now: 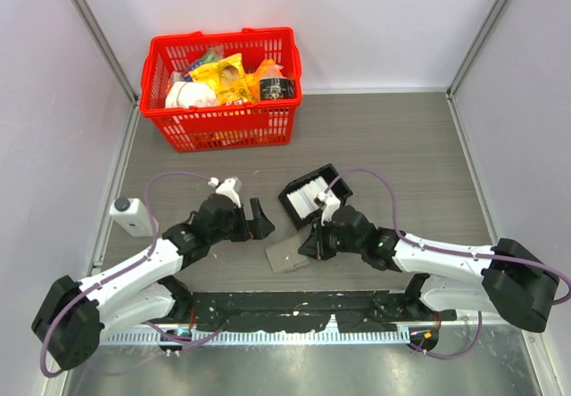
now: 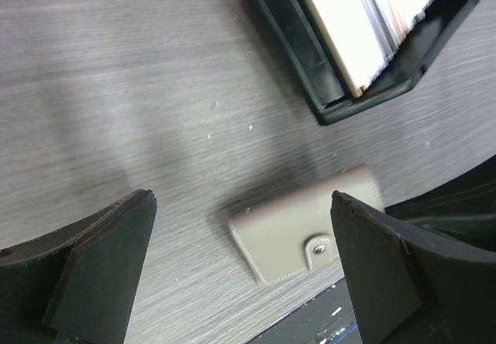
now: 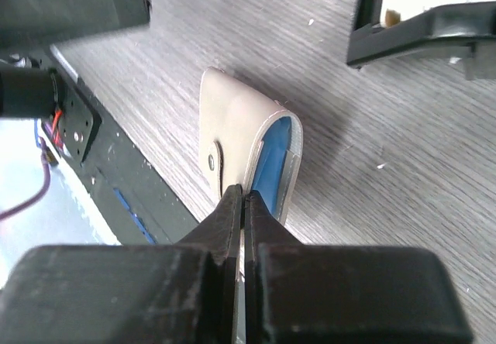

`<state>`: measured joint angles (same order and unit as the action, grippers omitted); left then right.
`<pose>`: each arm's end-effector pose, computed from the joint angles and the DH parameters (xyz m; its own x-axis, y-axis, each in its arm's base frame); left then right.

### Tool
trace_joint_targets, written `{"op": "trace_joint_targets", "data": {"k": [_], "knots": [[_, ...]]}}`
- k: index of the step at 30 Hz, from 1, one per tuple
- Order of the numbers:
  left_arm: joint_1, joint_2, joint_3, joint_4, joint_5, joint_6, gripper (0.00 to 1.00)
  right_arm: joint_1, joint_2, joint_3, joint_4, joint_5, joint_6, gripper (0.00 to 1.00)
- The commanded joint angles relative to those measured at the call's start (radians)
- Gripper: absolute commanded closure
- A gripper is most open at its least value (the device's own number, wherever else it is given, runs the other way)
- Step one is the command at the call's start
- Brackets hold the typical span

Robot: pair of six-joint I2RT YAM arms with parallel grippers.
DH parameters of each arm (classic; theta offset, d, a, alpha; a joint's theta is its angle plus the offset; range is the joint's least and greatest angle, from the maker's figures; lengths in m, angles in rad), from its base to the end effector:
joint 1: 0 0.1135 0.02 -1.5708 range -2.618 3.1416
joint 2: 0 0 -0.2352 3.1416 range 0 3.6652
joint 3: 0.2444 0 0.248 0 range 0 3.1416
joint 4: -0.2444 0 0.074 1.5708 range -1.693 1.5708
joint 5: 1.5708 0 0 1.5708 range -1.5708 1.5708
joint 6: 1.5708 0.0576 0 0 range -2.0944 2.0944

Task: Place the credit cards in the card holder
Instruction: Open the card holder at the center of the board.

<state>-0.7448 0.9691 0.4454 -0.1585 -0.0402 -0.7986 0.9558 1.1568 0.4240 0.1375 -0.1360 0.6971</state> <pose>0.1687 -0.1524 0.1561 -0.7922 -0.2432 -0.5597 0.1245 0.8335 -0.5384 0.1395 0.2111 0.1390 -0.8092 -0.0430 -0.5860 -0.4624 0.6620 0.5899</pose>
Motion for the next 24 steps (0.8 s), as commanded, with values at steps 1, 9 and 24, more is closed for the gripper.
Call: {"op": "trace_joint_targets", "data": {"k": [1,9,24], "knots": [[0.131,0.002,-0.01,0.183,0.337,0.13,0.0,0.004,-0.037,0.041,-0.033,-0.129,-0.188,0.99],[0.153,0.25,-0.046,0.482,0.752,0.098,0.05,0.005,-0.049,0.071,-0.073,-0.165,-0.34,0.99],[0.125,0.394,-0.116,0.663,0.892,0.041,0.3,0.004,-0.089,0.044,-0.018,-0.123,-0.37,0.99]]}}
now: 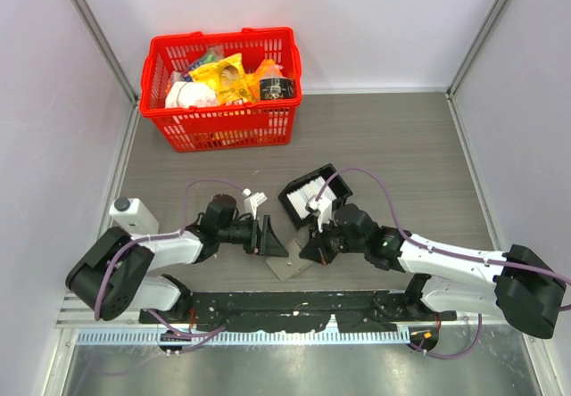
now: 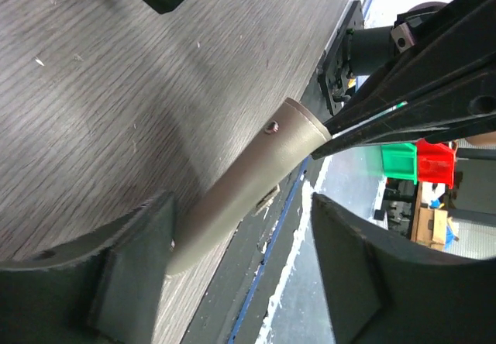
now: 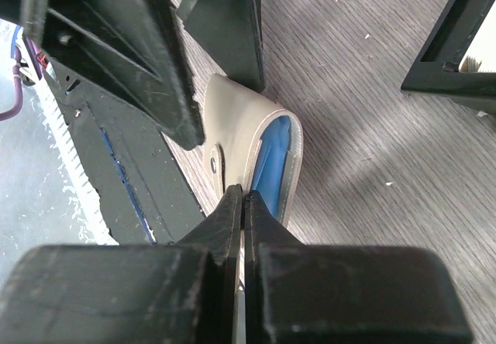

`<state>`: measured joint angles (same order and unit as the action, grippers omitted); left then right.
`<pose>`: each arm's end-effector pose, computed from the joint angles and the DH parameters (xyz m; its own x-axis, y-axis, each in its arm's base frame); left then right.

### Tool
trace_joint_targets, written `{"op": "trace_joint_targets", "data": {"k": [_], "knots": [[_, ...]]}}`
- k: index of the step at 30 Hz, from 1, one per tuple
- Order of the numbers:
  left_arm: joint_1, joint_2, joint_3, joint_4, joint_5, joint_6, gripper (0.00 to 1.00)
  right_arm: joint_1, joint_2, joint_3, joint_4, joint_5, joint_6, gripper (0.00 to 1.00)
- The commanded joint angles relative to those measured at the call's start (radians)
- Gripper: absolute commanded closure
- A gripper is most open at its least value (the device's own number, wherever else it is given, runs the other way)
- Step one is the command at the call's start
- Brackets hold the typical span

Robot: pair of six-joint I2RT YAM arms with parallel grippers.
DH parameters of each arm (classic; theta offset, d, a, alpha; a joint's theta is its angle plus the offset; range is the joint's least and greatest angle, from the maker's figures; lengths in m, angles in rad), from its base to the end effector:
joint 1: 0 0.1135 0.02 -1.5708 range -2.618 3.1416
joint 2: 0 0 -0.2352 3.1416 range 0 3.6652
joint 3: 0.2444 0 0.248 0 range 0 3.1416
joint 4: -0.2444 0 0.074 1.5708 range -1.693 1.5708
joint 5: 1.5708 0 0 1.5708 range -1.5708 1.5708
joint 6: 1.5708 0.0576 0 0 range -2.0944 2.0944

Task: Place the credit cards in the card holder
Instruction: Open the card holder at the center of the board.

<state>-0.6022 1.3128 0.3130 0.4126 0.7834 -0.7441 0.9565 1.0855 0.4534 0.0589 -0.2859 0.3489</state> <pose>0.1716 -0.1672 0.1073 -0.9356 0.0608 -0.3477 0.3422 0.3973 -0.8515 0.1299 0.2124 0.1577 -0.6085 -0.2936 -0.7373 -0.7582 0.4892 0.4310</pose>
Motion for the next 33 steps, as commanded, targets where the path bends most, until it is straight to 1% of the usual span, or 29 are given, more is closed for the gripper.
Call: {"op": "trace_joint_targets", "data": {"k": [1,2,6,7,8,10,12,13,15,16,17,18,19,21,22,23,25,26,30,33], "knots": [[-0.021,0.066,0.021,0.103,0.066,-0.02,0.32,0.005,-0.018,0.013,0.062,0.031,-0.022,0.99],[-0.025,0.074,0.021,0.112,0.066,-0.026,0.34,0.004,-0.015,0.011,0.064,0.034,-0.018,0.99],[-0.024,0.082,0.021,0.111,0.04,-0.026,0.52,0.004,-0.013,0.004,0.059,0.071,-0.008,0.99],[-0.025,0.082,0.021,0.109,0.034,-0.026,0.58,0.002,-0.013,0.002,0.059,0.077,-0.005,0.99],[-0.024,0.08,0.024,0.1,0.031,-0.023,0.61,0.004,-0.012,-0.002,0.058,0.097,0.002,0.99],[-0.024,0.077,0.037,0.036,0.005,0.0,0.64,0.004,-0.01,-0.002,0.044,0.138,0.018,0.99],[-0.025,0.08,0.055,-0.029,-0.033,0.017,0.73,0.004,-0.004,0.016,-0.008,0.21,0.048,0.95],[-0.025,0.083,0.066,-0.061,-0.051,0.031,0.73,0.004,-0.006,0.025,-0.052,0.241,0.056,0.89],[-0.024,0.089,0.09,-0.147,-0.096,0.06,0.75,0.004,-0.018,0.059,-0.147,0.327,0.087,0.83],[-0.025,0.098,0.107,-0.191,-0.116,0.083,0.76,0.004,-0.033,0.068,-0.159,0.343,0.094,0.81],[-0.024,0.106,0.118,-0.222,-0.125,0.095,0.77,0.004,-0.044,0.067,-0.165,0.343,0.104,0.76],[-0.025,0.118,0.129,-0.253,-0.14,0.109,0.77,0.004,-0.065,0.064,-0.163,0.347,0.122,0.74],[-0.024,0.127,0.141,-0.276,-0.144,0.12,0.78,0.004,-0.073,0.057,-0.159,0.347,0.142,0.7],[-0.024,0.143,0.152,-0.302,-0.157,0.126,0.79,0.005,-0.093,0.044,-0.145,0.314,0.179,0.68],[-0.025,0.146,0.155,-0.307,-0.161,0.127,0.79,0.004,-0.096,0.033,-0.095,0.301,0.192,0.66],[-0.027,0.154,0.155,-0.31,-0.165,0.126,0.79,0.004,-0.09,0.009,-0.065,0.228,0.223,0.64],[-0.027,0.164,0.163,-0.322,-0.187,0.129,0.79,0.007,-0.053,-0.025,0.042,0.161,0.266,0.63],[-0.028,0.17,0.166,-0.322,-0.19,0.132,0.79,0.013,-0.009,-0.031,0.092,0.143,0.278,0.62],[-0.028,0.192,0.176,-0.325,-0.194,0.135,0.79,0.031,0.13,-0.007,0.15,0.11,0.295,0.61],[-0.03,0.204,0.178,-0.322,-0.196,0.135,0.79,0.034,0.203,0.014,0.186,0.103,0.298,0.6]]}}
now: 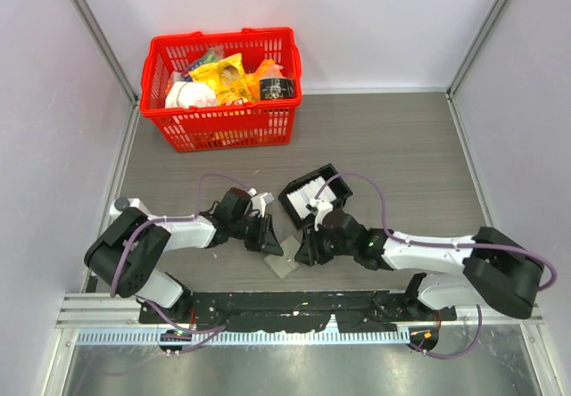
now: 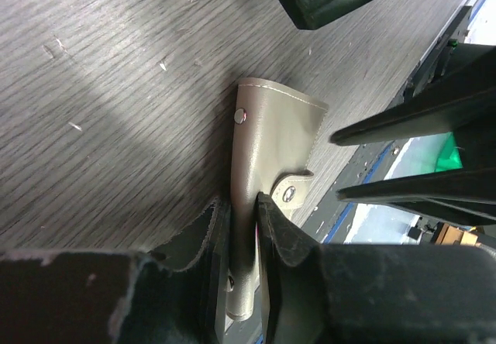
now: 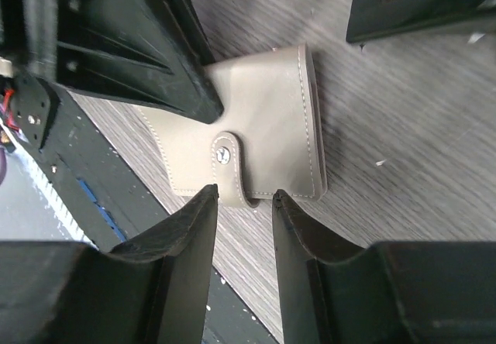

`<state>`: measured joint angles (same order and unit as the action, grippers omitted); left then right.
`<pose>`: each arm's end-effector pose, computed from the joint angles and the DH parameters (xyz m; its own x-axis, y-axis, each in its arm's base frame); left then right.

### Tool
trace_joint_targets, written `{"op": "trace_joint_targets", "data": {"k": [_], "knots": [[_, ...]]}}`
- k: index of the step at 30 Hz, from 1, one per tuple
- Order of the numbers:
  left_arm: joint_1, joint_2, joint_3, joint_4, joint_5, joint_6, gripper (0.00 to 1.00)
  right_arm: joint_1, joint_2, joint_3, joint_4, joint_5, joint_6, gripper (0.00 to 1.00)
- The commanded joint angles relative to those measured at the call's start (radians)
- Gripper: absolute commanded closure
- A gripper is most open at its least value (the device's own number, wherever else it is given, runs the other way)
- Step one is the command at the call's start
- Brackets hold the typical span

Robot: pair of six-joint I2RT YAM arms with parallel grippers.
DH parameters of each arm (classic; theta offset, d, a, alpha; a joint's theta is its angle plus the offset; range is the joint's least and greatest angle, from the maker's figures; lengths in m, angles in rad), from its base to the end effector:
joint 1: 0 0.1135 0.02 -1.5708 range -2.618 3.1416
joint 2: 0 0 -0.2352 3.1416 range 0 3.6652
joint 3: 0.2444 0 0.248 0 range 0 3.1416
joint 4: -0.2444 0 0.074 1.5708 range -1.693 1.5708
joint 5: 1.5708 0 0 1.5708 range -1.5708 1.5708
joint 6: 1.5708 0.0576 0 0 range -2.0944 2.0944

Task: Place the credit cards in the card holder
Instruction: Open the card holder at the center of the board.

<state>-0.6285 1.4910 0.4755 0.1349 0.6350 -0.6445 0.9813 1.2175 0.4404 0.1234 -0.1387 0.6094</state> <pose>0.1868 -0.1780 0.0823 -0.9666 0.1046 -0.2342 0.2478 0.6155 -0.7482 0.1359 0.2175 0.1285 -0.7834 -0.1515 -0.6028 -0.5316 0.6660 0.5233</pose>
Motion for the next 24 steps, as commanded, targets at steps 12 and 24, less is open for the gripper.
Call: {"op": "trace_joint_targets", "data": {"k": [12,24], "knots": [[-0.005,0.008,0.003,-0.024,-0.089,0.002,0.82,0.026,0.198,0.057,0.177,-0.127,0.032,0.57],[-0.005,-0.009,-0.008,0.003,-0.13,-0.049,0.87,0.088,0.204,0.159,0.012,-0.009,0.012,0.62]]}}
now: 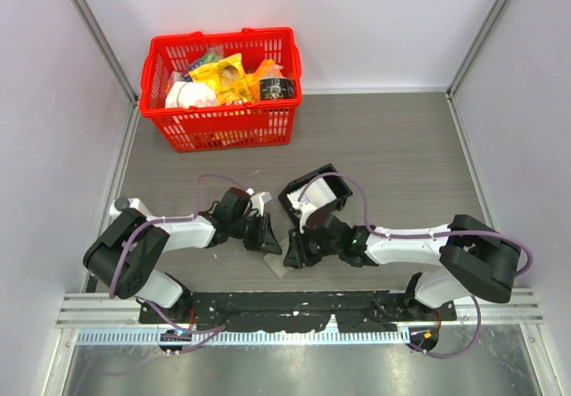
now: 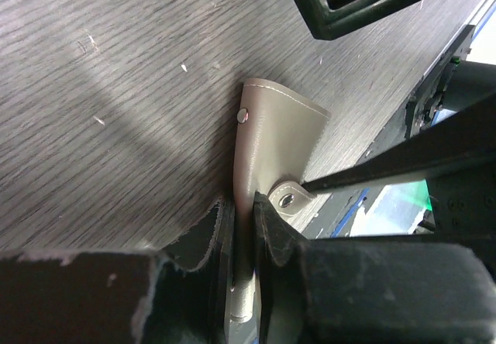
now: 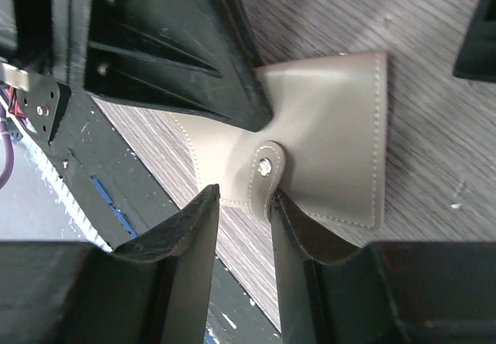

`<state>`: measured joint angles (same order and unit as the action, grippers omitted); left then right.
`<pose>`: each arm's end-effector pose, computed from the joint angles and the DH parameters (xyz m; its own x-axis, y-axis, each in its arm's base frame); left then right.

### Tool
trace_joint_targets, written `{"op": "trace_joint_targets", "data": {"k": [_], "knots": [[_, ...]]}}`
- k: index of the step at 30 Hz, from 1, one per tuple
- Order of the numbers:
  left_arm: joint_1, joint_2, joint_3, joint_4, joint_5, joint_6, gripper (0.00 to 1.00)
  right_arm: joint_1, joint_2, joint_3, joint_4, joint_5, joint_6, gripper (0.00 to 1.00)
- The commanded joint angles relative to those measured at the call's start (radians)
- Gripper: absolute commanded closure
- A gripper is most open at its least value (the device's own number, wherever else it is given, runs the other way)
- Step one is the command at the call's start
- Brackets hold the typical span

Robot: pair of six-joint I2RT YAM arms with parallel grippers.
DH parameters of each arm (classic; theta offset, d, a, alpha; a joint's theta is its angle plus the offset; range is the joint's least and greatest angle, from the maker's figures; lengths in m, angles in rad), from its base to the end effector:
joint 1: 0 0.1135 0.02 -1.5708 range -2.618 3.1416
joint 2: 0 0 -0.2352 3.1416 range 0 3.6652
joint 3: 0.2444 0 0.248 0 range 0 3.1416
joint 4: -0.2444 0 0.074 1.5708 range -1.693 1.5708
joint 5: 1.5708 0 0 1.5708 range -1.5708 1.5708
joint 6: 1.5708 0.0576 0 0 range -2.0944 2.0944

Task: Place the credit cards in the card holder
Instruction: Open the card holder at the center of the board.

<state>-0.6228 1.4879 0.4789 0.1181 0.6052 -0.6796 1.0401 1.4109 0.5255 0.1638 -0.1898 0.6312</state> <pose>0.1887 -0.1758 0.0818 -0.9754 0.0642 -0.2110 0.2022 0.6424 -0.7393 0.1320 0.2464 0.1111 -0.8120 -0.2387 -0.5326 -0.5443 0.6389 0.5436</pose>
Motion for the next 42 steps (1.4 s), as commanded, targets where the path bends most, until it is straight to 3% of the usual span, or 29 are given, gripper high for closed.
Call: {"op": "trace_joint_targets", "data": {"k": [1,8,10,13,15,25,31,36,42], "knots": [[-0.011,-0.011,-0.011,0.025,-0.101,-0.017,0.87,0.029,0.032,0.076,-0.023,0.039,-0.01,0.62],[-0.012,-0.026,-0.017,0.022,-0.125,-0.028,0.89,0.029,0.115,0.087,-0.007,0.024,0.034,0.63],[-0.011,-0.031,-0.019,0.015,-0.145,-0.034,0.91,0.029,0.115,0.082,-0.007,0.039,0.036,0.7],[-0.012,-0.04,-0.017,-0.009,-0.205,-0.054,0.98,0.031,0.115,0.08,0.006,0.003,0.019,0.93],[-0.011,-0.041,-0.011,-0.029,-0.248,-0.067,1.0,0.029,0.117,0.073,0.04,-0.054,-0.013,0.99],[-0.011,-0.066,0.024,-0.148,-0.476,-0.133,1.0,0.037,-0.006,0.01,0.039,-0.305,-0.175,0.99],[-0.011,-0.055,0.038,-0.175,-0.502,-0.13,1.0,0.038,-0.003,-0.007,-0.053,-0.369,-0.197,0.99],[-0.011,-0.087,0.012,-0.17,-0.479,-0.124,0.96,0.037,-0.003,0.008,-0.228,-0.18,-0.183,0.75],[-0.011,-0.181,-0.055,-0.169,-0.499,-0.15,0.79,0.037,-0.038,-0.025,-0.261,-0.138,-0.159,0.69]]}}
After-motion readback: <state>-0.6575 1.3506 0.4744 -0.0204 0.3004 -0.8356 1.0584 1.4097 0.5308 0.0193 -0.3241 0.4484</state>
